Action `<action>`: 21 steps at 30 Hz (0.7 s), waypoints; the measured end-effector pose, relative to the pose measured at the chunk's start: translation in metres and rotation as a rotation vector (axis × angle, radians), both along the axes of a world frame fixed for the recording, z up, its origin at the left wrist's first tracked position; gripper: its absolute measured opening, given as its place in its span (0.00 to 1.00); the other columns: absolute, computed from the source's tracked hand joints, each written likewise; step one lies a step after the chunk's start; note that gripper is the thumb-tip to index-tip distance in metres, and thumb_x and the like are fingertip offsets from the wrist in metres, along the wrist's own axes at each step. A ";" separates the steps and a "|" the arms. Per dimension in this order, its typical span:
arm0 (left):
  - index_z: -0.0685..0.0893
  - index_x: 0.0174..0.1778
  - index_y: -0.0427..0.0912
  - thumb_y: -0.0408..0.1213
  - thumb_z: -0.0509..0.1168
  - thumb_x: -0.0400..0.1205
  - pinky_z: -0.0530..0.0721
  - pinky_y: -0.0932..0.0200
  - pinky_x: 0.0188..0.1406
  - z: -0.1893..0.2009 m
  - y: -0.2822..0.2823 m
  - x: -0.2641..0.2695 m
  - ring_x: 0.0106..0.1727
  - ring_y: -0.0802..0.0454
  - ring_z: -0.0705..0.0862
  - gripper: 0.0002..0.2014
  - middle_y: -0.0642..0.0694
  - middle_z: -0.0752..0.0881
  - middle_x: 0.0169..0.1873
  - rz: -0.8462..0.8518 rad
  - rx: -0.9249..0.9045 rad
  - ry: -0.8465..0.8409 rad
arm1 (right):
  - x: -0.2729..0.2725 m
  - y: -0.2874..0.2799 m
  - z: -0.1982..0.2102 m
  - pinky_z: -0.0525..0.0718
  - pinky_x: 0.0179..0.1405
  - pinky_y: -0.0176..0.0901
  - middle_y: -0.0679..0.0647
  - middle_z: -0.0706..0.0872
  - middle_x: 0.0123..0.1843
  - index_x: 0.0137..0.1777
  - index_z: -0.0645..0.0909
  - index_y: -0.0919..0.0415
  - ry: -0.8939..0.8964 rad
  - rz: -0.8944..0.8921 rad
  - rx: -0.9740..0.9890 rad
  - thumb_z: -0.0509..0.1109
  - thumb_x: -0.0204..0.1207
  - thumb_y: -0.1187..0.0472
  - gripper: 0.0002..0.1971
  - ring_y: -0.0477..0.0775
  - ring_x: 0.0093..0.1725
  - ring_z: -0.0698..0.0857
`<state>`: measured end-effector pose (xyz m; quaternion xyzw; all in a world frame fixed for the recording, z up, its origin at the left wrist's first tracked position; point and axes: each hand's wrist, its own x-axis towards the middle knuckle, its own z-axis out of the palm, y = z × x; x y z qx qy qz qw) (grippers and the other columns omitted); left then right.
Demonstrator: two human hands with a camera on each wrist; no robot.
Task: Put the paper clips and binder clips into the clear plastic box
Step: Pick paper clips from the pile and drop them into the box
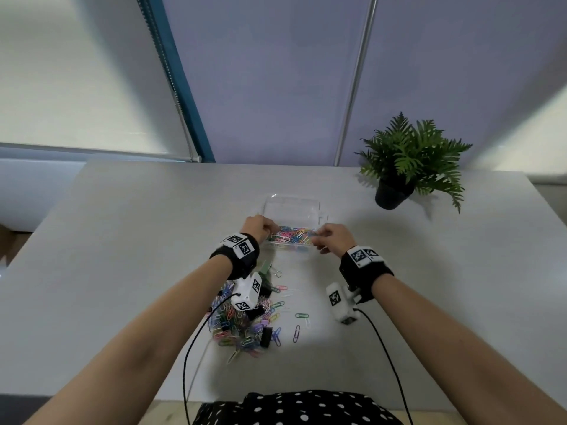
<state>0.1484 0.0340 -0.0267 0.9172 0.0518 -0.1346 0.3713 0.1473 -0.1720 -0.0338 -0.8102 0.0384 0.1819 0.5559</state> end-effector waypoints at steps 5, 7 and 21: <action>0.86 0.56 0.32 0.17 0.55 0.79 0.77 0.65 0.62 0.014 0.016 -0.020 0.59 0.45 0.85 0.18 0.36 0.88 0.56 -0.047 -0.033 -0.064 | 0.026 0.014 0.007 0.86 0.47 0.50 0.61 0.86 0.38 0.39 0.82 0.62 -0.104 0.071 -0.156 0.76 0.68 0.66 0.04 0.60 0.39 0.85; 0.84 0.57 0.32 0.20 0.55 0.81 0.78 0.66 0.57 0.021 0.017 -0.036 0.58 0.47 0.85 0.15 0.37 0.87 0.56 -0.103 -0.041 -0.057 | 0.024 0.019 0.009 0.81 0.60 0.52 0.61 0.86 0.48 0.52 0.83 0.66 -0.177 0.206 -0.353 0.74 0.70 0.63 0.12 0.59 0.51 0.83; 0.77 0.57 0.34 0.36 0.69 0.76 0.81 0.50 0.61 -0.019 -0.031 -0.152 0.59 0.44 0.80 0.16 0.40 0.79 0.60 -0.441 0.378 0.100 | -0.123 0.003 -0.023 0.77 0.54 0.50 0.58 0.71 0.63 0.62 0.69 0.63 -0.162 0.812 -0.636 0.78 0.63 0.59 0.29 0.56 0.60 0.73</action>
